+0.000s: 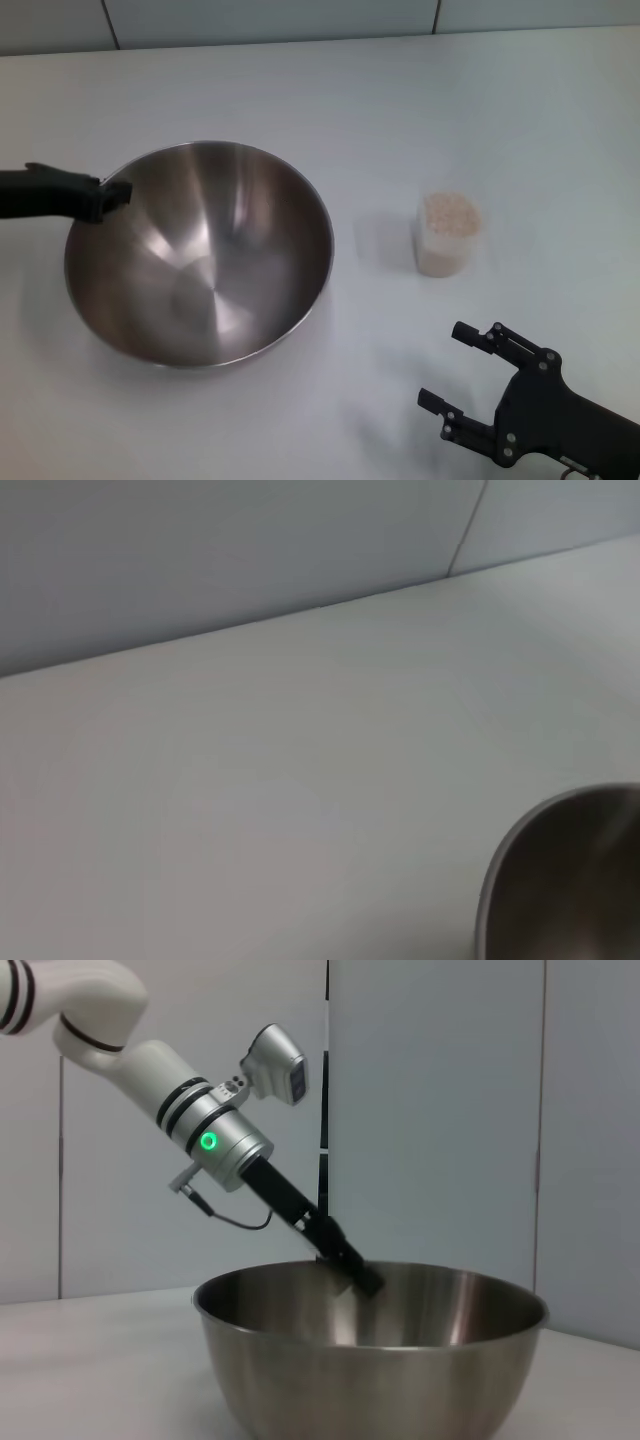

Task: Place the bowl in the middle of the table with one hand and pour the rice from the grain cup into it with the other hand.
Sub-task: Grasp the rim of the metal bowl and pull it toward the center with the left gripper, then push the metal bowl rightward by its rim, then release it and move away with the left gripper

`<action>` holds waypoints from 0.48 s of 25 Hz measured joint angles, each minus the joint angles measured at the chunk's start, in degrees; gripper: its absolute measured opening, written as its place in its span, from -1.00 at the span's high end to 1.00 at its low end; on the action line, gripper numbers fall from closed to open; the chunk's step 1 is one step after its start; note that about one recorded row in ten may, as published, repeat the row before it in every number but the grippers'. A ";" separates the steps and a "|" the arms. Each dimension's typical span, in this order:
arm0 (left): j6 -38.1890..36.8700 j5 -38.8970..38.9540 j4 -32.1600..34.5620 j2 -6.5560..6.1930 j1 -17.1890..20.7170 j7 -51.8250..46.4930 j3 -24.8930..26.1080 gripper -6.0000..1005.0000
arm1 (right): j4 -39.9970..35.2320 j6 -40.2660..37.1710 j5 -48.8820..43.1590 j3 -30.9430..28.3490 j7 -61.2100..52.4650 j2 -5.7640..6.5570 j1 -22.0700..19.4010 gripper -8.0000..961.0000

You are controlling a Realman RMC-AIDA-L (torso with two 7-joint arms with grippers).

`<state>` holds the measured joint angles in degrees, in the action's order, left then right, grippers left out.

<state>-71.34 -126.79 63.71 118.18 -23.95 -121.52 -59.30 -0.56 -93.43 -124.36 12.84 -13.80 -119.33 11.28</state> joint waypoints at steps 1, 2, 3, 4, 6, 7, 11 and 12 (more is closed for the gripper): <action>-0.46 -0.01 -0.28 -0.06 -0.51 -0.59 0.48 0.90 | 0.00 0.00 0.00 0.00 0.00 0.00 0.00 -0.59; -1.10 -0.04 -0.56 -0.12 -1.16 -0.93 1.35 0.90 | -0.02 0.00 0.00 -0.01 0.00 -0.01 0.01 -0.59; -2.15 -0.05 -1.04 -0.17 -1.99 -1.08 2.68 0.90 | -0.03 0.00 0.00 0.00 0.00 -0.02 0.01 -0.59; -3.67 -0.08 -1.97 -0.26 -3.22 -1.12 4.50 0.90 | -0.04 0.00 0.00 -0.01 0.00 -0.02 0.01 -0.59; -5.16 -0.08 -3.46 -0.48 -4.68 -1.08 6.32 0.90 | -0.02 0.00 0.00 -0.01 0.00 -0.03 0.03 -0.59; -6.04 -0.08 -4.74 -0.75 -5.82 -0.96 7.55 0.89 | -0.03 0.00 0.00 -0.01 0.00 -0.03 0.03 -0.59; -7.16 0.05 -8.92 -1.75 -8.85 -0.57 9.75 0.86 | -0.02 -0.01 0.00 -0.01 0.00 -0.03 0.05 -0.59; -7.15 0.18 -9.37 -1.74 -9.24 -0.40 9.79 0.86 | -0.01 0.00 0.00 -0.01 0.00 -0.03 0.05 -0.59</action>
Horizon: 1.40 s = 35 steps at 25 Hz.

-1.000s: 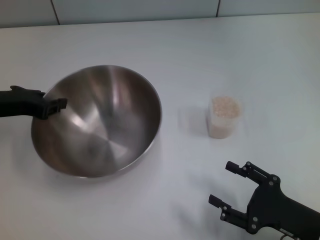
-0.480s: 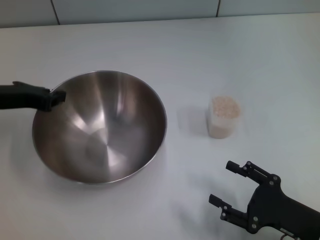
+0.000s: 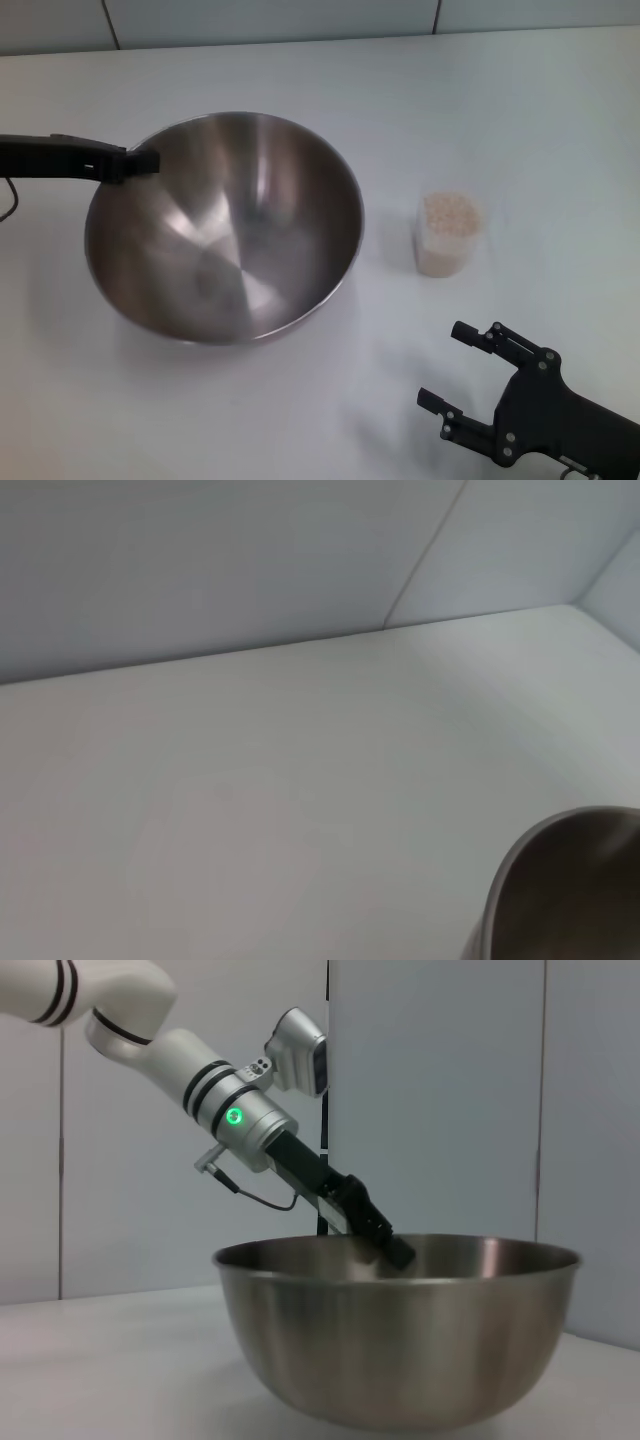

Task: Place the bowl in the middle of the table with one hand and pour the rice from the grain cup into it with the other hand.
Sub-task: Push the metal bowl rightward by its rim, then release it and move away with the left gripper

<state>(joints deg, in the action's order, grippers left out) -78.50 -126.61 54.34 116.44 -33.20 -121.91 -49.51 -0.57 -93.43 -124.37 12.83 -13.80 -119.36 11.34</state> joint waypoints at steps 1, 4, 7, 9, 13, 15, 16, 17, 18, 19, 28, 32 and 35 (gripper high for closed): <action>0.16 0.08 -0.12 0.29 -0.37 0.46 0.02 0.85 | 0.00 0.00 0.00 0.00 0.00 0.00 0.01 -0.59; 0.98 0.06 -0.29 1.26 -1.24 1.78 -0.45 0.83 | 0.04 0.00 0.00 0.00 0.00 0.00 0.14 -0.59; 2.87 -0.09 -1.72 1.55 -2.08 1.93 -2.31 0.81 | 0.09 0.00 0.00 0.00 0.00 0.00 0.29 -0.59; 4.67 -0.12 -2.60 1.62 -2.28 1.94 -4.61 0.80 | 0.11 0.00 0.00 0.00 0.00 0.00 0.36 -0.59; 7.31 -0.13 -2.83 1.77 -1.95 1.84 -6.78 0.77 | 0.13 0.01 0.00 0.00 0.00 0.00 0.37 -0.59; 7.61 -0.13 -2.88 1.78 -1.80 1.89 -6.97 0.75 | 0.14 0.01 0.00 0.00 0.00 0.01 0.36 -0.59; 7.26 -0.13 -2.91 1.78 -1.78 1.94 -7.27 0.75 | 0.13 0.01 0.00 0.00 0.00 0.01 0.35 -0.59; 7.13 -0.13 -2.92 1.78 -1.78 1.93 -7.40 0.74 | 0.13 0.01 0.00 0.00 0.00 0.01 0.35 -0.59; 7.13 -0.13 -2.92 1.78 -1.78 1.93 -7.40 0.73 | 0.11 0.01 0.00 0.00 0.00 0.00 0.35 -0.59; 7.13 -0.13 -2.92 1.78 -1.76 1.92 -7.45 0.73 | 0.08 0.01 0.00 0.00 0.00 0.00 0.35 -0.59; 5.53 2.55 -2.35 1.82 -1.36 6.15 -7.07 0.66 | -0.04 0.06 0.00 0.00 0.00 0.01 0.35 -0.59; 1.41 10.45 0.27 1.56 0.74 12.94 -3.87 0.40 | -0.06 0.14 0.00 -0.04 0.00 0.01 0.29 -0.59; -2.32 16.90 5.30 1.60 4.24 19.54 -0.37 0.09 | -0.02 0.08 0.00 -0.28 0.00 0.01 0.16 -0.59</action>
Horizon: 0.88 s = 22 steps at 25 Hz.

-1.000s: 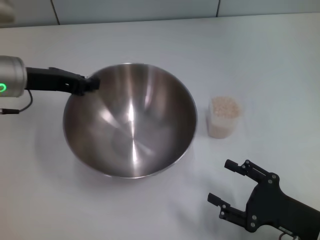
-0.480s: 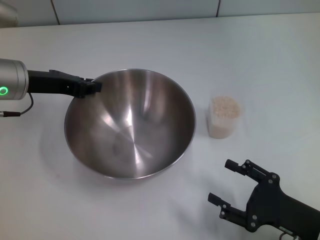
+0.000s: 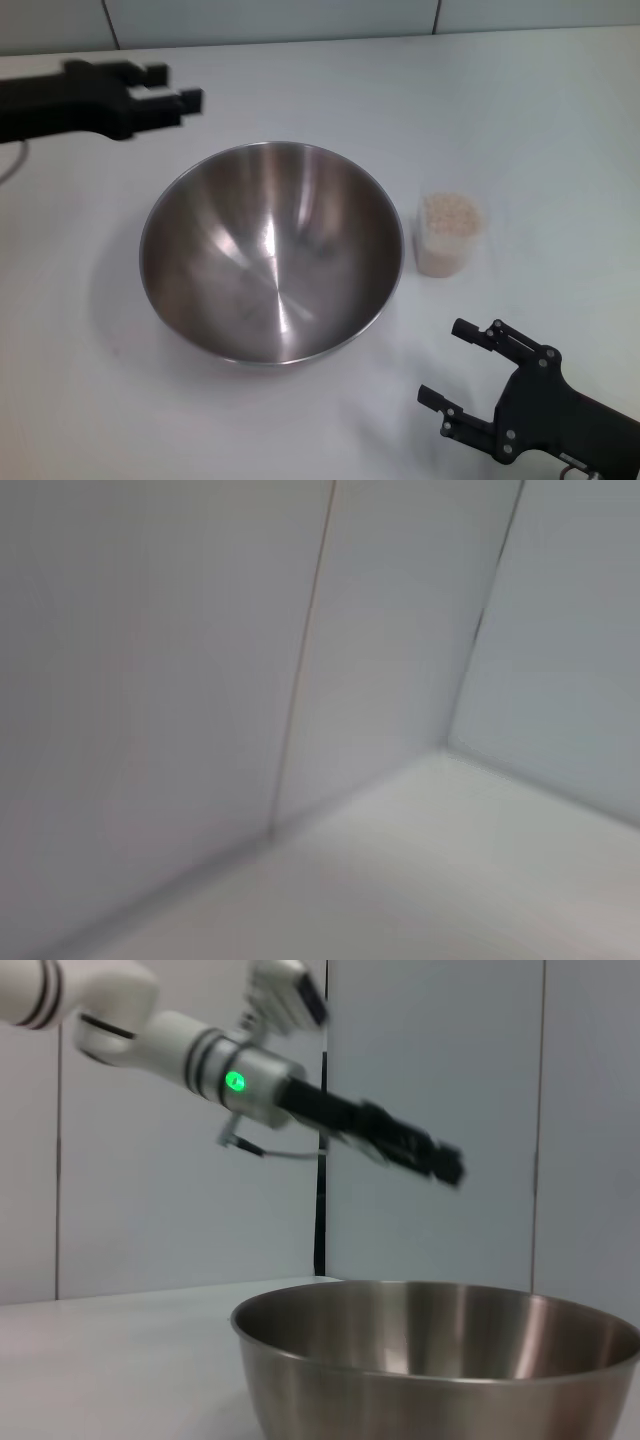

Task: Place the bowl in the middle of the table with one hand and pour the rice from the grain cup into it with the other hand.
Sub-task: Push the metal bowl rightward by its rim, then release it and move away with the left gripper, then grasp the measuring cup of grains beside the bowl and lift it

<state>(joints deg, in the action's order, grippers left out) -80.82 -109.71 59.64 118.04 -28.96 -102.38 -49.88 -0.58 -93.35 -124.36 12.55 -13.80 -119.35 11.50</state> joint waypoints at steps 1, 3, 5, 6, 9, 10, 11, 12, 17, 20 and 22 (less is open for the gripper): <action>-0.36 1.42 1.18 0.02 0.90 1.41 0.20 -0.05 | 0.01 -0.05 0.01 -0.06 0.00 0.00 -0.06 -0.59; -0.99 5.76 4.45 0.08 4.62 6.51 0.24 -0.23 | 0.01 -0.08 0.07 -0.09 0.00 0.00 -0.09 -0.59; -2.18 8.96 5.66 0.09 7.75 12.65 0.12 -0.31 | -0.01 -0.09 0.15 -0.13 0.00 0.00 -0.11 -0.59; -3.10 10.11 5.53 0.10 8.91 15.65 0.14 -0.35 | -0.01 -0.10 0.19 -0.17 0.00 0.00 -0.11 -0.59; -6.20 14.06 2.59 0.14 12.88 27.40 0.47 -0.46 | -0.01 -0.12 0.44 -0.43 0.00 0.00 -0.13 -0.59; -6.87 14.76 1.03 0.16 13.97 30.40 0.49 -0.50 | 0.01 -0.12 0.50 -0.49 0.00 0.00 -0.13 -0.59; -6.87 14.76 1.03 0.16 13.97 30.40 0.49 -0.53 | 0.02 -0.13 0.57 -0.57 0.00 0.00 -0.14 -0.59; -7.71 16.32 -1.80 0.16 15.34 34.81 0.54 -0.57 | 0.05 -0.14 0.63 -0.63 0.00 0.00 -0.14 -0.59; -14.33 18.75 -18.59 -0.65 18.86 54.04 4.39 -0.61 | 0.17 -0.18 0.75 -1.65 0.00 0.00 -0.21 -0.59; -14.80 18.11 -24.78 -1.47 19.29 59.18 5.88 -0.61 | 0.24 -0.37 0.78 -3.36 -0.03 0.00 -0.64 -0.59; -14.59 17.81 -30.92 -2.66 20.22 64.80 6.31 -0.61 | 0.28 -0.51 0.83 -4.93 -0.29 -0.01 -1.24 -0.59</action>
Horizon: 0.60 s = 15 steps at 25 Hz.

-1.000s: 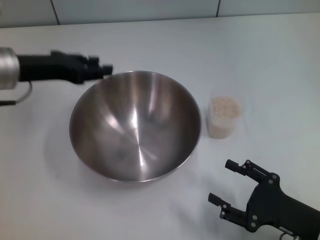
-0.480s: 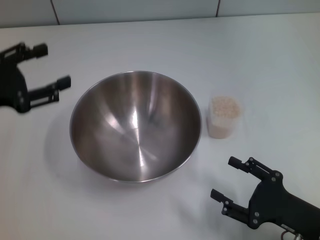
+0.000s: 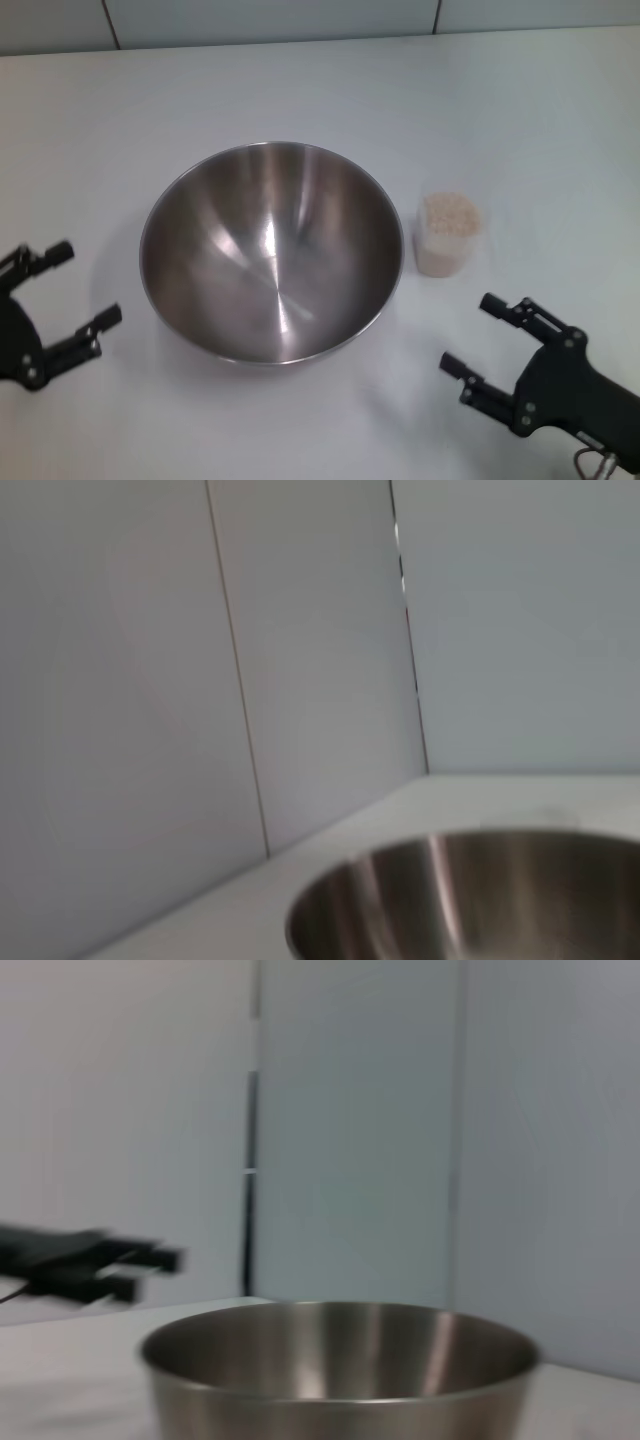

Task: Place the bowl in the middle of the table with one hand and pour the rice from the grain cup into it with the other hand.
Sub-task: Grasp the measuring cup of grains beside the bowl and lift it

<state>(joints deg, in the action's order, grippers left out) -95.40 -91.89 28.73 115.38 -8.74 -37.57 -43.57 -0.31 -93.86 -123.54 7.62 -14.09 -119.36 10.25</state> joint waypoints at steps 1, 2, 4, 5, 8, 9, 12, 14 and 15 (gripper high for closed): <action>0.00 0.00 0.00 0.00 0.00 0.00 0.00 -0.61 | 0.07 -0.02 0.01 -0.82 -0.03 -0.01 -0.31 -0.59; 0.24 -0.09 -2.06 -0.44 0.43 1.97 0.04 -0.61 | 0.25 -0.03 0.03 -2.39 -0.04 -0.04 -0.79 -0.59; 0.85 -0.26 -4.11 -0.89 0.84 3.86 0.01 -0.61 | 0.77 0.03 0.05 -6.02 0.06 -0.12 -1.61 -0.59; 0.85 -0.26 -4.11 -0.89 0.84 3.86 0.01 -0.61 | 1.07 0.17 0.05 -8.01 0.14 -0.14 -1.99 -0.59; 3.50 -1.25 -7.03 -1.27 1.47 4.80 -0.14 -0.61 | 1.89 1.09 0.06 -14.86 0.20 -0.18 -3.11 -0.59; 4.43 -1.73 -7.54 -1.12 1.55 4.88 -0.06 -0.61 | 2.27 1.58 0.06 -17.33 0.20 -0.20 -3.38 -0.59; 4.90 -1.85 -7.66 -1.00 1.59 4.89 -0.15 -0.61 | 3.41 4.08 0.06 -23.20 0.22 -0.23 -3.65 -0.59; 5.95 -2.69 -7.83 -0.24 1.39 4.84 -0.43 -0.61 | 3.98 6.62 0.06 -24.89 0.23 -0.24 -3.11 -0.59; 6.14 -3.07 -7.84 -0.07 1.25 4.73 -0.36 -0.61 | 4.25 7.86 0.06 -25.20 0.27 -0.24 -2.71 -0.59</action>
<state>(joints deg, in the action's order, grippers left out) -89.26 -94.97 20.88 115.31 -7.49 -32.85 -43.93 3.94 -86.00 -123.48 -17.58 -13.82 -119.59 7.54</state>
